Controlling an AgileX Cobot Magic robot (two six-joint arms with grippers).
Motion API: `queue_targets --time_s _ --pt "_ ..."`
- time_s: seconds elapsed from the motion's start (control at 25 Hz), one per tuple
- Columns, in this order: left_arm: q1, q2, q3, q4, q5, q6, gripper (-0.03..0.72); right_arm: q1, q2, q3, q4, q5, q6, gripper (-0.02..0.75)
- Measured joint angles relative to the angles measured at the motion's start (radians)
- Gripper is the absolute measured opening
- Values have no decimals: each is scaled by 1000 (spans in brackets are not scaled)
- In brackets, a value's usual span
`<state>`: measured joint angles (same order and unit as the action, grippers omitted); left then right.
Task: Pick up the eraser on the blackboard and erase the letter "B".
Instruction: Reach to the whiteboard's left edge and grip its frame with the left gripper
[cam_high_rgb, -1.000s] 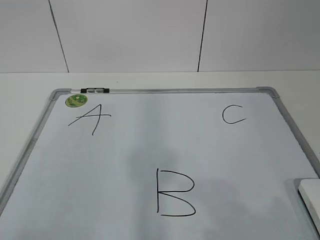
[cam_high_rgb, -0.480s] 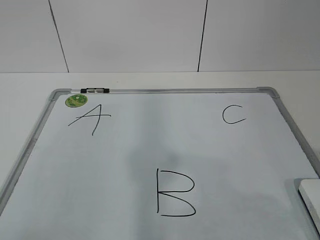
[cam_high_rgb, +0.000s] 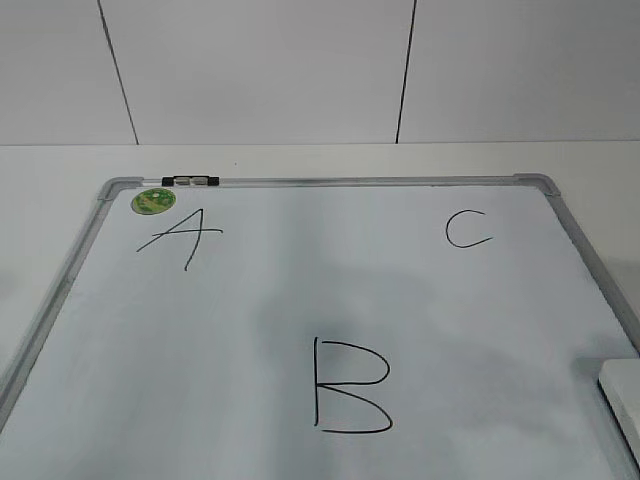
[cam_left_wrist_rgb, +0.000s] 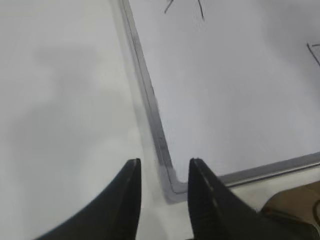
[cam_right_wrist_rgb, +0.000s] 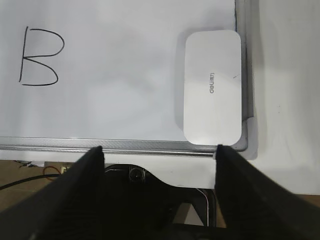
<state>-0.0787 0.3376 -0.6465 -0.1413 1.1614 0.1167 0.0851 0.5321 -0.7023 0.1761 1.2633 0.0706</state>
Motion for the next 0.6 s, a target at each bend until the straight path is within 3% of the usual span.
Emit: queue_targets --time_s 0.32,0.6 --pt "0 406 -154 -26 52 -32 241 0 142 -2 -60 0 0 549" --pt "0 757 -251 -30 54 -34 238 0 400 -86 -60 -13 -20 529"
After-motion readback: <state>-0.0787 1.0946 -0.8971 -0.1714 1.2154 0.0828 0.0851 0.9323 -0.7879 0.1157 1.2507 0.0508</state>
